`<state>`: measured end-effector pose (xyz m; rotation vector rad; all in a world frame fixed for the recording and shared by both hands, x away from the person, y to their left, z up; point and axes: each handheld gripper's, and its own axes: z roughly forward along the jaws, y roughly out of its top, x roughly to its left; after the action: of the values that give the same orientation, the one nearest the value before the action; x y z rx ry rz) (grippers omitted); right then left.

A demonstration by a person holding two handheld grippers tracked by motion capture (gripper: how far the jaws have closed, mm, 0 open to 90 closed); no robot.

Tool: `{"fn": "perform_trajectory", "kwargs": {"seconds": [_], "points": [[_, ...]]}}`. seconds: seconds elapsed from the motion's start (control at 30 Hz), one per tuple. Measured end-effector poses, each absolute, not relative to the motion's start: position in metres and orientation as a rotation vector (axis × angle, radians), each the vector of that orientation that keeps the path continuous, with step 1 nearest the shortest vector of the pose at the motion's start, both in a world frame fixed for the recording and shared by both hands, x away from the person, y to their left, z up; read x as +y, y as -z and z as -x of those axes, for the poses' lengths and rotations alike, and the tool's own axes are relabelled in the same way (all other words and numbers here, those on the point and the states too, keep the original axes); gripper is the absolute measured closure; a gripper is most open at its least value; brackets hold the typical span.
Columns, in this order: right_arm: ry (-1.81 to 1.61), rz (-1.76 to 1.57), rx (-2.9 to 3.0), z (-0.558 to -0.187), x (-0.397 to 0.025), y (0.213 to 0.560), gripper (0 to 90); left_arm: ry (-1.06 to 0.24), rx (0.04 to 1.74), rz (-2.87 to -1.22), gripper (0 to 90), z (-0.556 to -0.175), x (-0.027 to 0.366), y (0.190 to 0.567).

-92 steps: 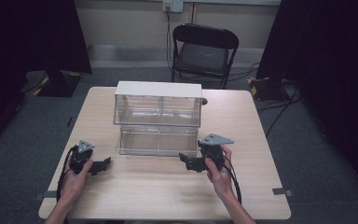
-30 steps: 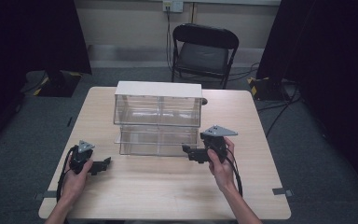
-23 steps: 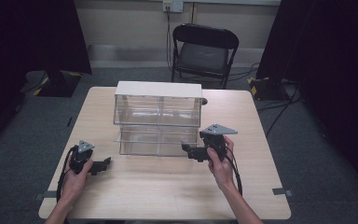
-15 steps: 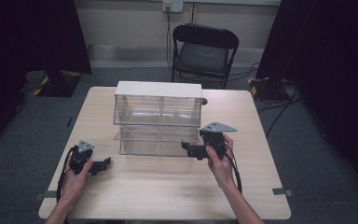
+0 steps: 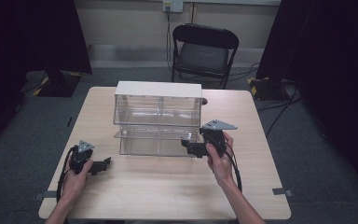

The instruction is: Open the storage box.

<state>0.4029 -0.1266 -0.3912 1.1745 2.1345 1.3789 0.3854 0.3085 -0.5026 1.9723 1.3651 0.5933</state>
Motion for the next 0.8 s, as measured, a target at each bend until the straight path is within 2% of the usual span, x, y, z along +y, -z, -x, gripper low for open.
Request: {"fn": "perform_trajectory", "kwargs": {"seconds": [0.8], "points": [[-1.433,-1.164,2.072,-0.407,-0.127,0.38,13.8,-0.592,1.364,-1.973,9.5,-0.385,0.309,0.502]]}}
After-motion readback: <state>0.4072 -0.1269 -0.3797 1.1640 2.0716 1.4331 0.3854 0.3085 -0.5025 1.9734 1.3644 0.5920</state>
